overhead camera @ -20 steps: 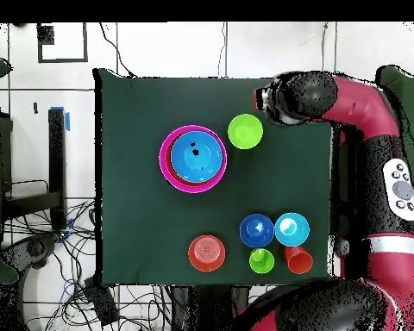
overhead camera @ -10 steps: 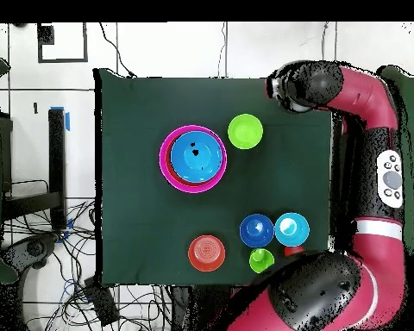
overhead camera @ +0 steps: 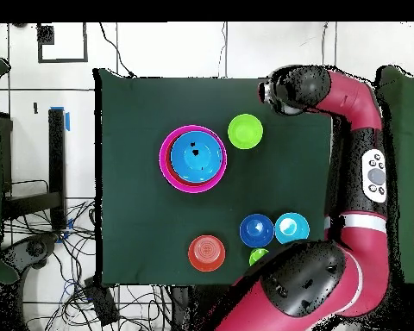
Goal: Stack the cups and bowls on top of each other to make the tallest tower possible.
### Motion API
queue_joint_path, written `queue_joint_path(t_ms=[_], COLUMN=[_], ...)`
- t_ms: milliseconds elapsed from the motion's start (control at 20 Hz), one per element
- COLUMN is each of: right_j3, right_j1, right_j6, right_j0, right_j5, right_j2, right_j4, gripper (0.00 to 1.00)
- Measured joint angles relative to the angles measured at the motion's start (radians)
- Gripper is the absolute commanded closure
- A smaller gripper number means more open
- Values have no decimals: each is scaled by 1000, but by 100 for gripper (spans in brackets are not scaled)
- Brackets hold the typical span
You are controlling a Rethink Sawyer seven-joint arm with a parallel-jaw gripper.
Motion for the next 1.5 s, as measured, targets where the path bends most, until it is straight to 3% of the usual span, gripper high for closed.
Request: queue_joint_path(t_ms=[900,1500], right_j3=[27,221], right_j1=[-2,-51], right_j6=[0,0], right_j0=[-1,-12], right_j5=[1,1], right_j2=[0,-1], right_j4=[96,123], gripper=[0,0])
